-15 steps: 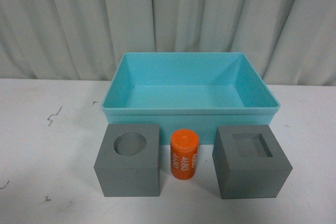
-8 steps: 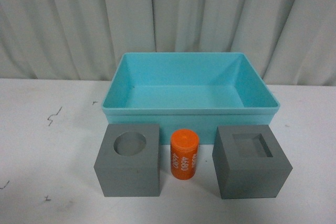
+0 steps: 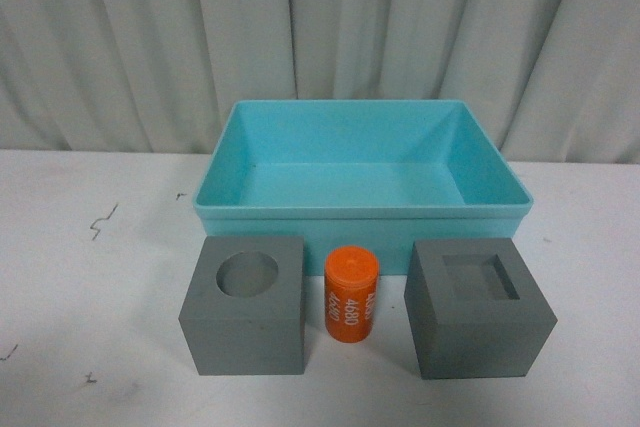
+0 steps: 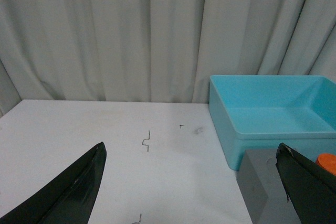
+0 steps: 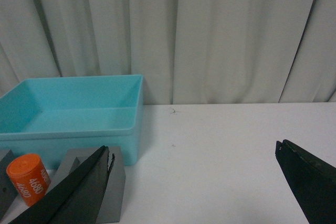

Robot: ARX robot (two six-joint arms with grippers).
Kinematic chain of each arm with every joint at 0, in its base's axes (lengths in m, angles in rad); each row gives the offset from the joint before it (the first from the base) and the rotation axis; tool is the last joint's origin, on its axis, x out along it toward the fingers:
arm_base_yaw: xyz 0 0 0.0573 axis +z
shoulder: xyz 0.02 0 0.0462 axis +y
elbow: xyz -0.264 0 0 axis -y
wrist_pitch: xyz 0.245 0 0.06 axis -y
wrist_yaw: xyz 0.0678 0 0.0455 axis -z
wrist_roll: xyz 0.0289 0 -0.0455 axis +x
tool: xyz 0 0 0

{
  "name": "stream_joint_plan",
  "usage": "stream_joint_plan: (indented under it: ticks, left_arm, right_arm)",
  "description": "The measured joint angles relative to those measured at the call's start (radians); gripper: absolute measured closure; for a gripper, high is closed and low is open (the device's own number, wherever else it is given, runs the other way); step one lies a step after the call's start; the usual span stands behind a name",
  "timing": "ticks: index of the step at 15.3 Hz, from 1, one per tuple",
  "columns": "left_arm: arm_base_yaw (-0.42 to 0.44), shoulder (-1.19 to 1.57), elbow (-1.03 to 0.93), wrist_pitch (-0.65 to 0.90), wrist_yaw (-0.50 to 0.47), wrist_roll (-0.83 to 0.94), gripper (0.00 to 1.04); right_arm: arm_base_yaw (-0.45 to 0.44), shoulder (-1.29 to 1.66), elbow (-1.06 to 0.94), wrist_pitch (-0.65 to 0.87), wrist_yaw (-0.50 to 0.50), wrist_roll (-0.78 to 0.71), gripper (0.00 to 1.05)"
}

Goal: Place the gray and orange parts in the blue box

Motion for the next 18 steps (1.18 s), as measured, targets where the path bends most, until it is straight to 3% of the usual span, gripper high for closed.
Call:
stream_joint_plan:
  ticks: [18]
  left_arm:
    - [0.0,0.0,0.0,0.0,0.0,0.0,0.07]
  right_arm:
    - [0.0,0.0,0.0,0.0,0.0,0.0,0.06]
